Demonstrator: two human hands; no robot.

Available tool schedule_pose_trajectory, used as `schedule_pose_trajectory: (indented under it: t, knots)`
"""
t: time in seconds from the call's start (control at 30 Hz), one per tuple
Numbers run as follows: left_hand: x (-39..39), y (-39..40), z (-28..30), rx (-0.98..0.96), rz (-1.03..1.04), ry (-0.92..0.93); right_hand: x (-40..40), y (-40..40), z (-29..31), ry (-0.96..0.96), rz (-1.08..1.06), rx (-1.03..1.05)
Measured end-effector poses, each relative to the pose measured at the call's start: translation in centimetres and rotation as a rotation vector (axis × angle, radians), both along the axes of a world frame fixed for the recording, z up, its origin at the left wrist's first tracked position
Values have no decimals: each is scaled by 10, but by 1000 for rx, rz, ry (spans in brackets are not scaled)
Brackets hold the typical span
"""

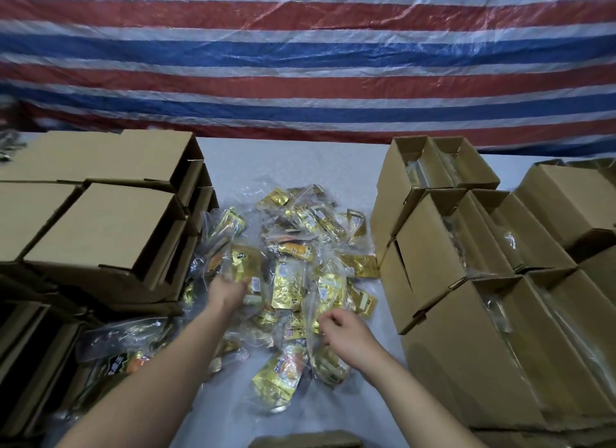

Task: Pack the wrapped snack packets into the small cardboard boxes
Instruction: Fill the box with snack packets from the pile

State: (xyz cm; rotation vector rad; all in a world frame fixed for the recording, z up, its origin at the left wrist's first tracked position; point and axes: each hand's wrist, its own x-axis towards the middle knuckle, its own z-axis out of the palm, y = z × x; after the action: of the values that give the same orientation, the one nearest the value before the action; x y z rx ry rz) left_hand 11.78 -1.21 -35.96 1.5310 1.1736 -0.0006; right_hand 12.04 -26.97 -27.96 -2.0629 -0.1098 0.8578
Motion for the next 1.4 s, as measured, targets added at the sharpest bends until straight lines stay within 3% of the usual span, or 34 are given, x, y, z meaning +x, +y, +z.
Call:
schedule_pose_trajectory:
  t: [0.17,0.33,0.5,0.67,0.83,1.0,1.13,1.27,1.4]
  knots:
    - [-34,-9,23,105,-15,12,-5,20,10,-29,44,32]
    - [-77,-49,73,234,-122,-208,-16,41,27,-37,34,87]
    - [-95,-103,134,304,-234,-509,-19,61,67,148,-185,413]
    - [-98,-134,175,291,-329,-717,-12,59,108,165,-324,712]
    - [-102,-135,184,243,-349,-739,-12,34,130,162,-279,892]
    - [-107,-133,187,197,-474,-756,-20,26,127,64,-358,890]
    - [-104,-136,192,211,-432,-755,-29,27,130,-7,-399,873]
    - [-105,-139,206,414,-593,-853,-31,28,138,93,-383,908]
    - [-101,-142,213,195,-532,-875,-29,18,139,242,-338,1103]
